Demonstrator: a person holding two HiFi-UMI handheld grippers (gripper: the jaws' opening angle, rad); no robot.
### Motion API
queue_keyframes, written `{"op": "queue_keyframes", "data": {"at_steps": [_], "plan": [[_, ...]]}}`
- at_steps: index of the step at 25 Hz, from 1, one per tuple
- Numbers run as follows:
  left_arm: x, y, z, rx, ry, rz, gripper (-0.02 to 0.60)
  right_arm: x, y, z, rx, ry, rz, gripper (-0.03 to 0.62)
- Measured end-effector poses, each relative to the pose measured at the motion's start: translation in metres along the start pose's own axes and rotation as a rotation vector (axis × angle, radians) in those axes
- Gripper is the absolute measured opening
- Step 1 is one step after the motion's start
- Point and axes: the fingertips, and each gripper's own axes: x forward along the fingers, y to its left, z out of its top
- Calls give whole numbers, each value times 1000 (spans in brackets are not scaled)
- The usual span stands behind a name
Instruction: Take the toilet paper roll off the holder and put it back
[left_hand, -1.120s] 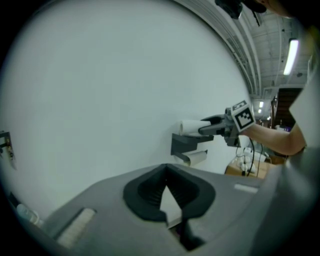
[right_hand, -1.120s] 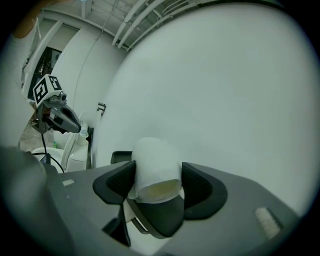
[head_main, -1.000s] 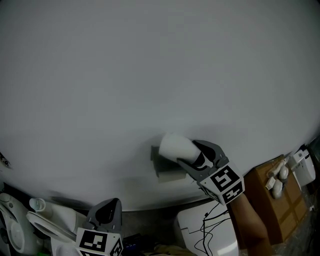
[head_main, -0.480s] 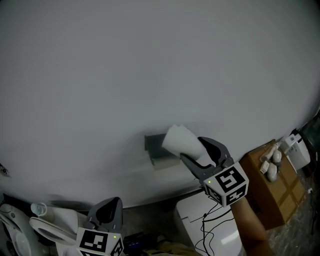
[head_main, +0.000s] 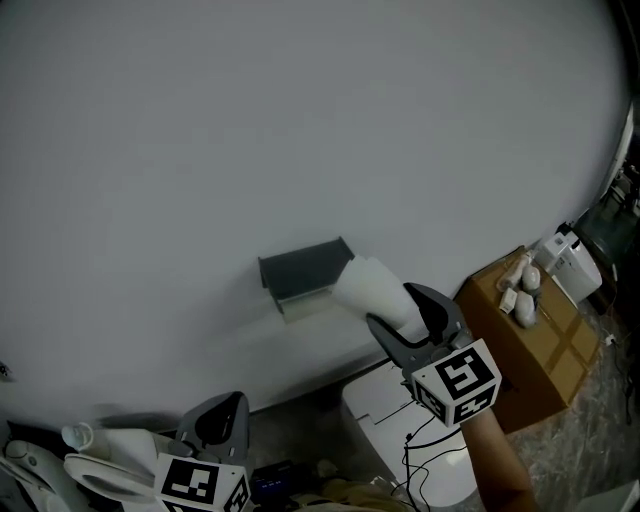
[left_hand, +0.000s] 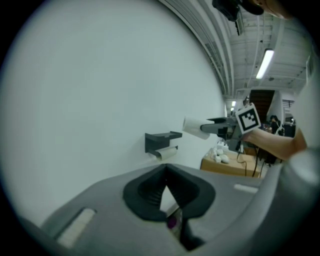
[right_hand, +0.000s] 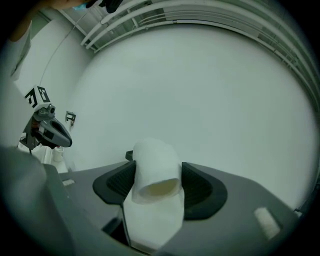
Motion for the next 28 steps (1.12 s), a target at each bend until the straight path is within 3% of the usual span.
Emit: {"op": "queue_keyframes", "data": {"at_steps": [7,11,20,28], "plan": [[10,-18,6,29,-8,-74,-5,-41,-1,-13,24,60,-94,291],[17,-25,6,35,-7,-102,-5,-53,-3,-22,51,29,-128,291],[27,-32,6,42,-7,-138,-5,-68,5,-47,129,39,-158,291],[30,-34,5,41,3,-139,-5,-71,8,-50,134,50,-146,291]]}}
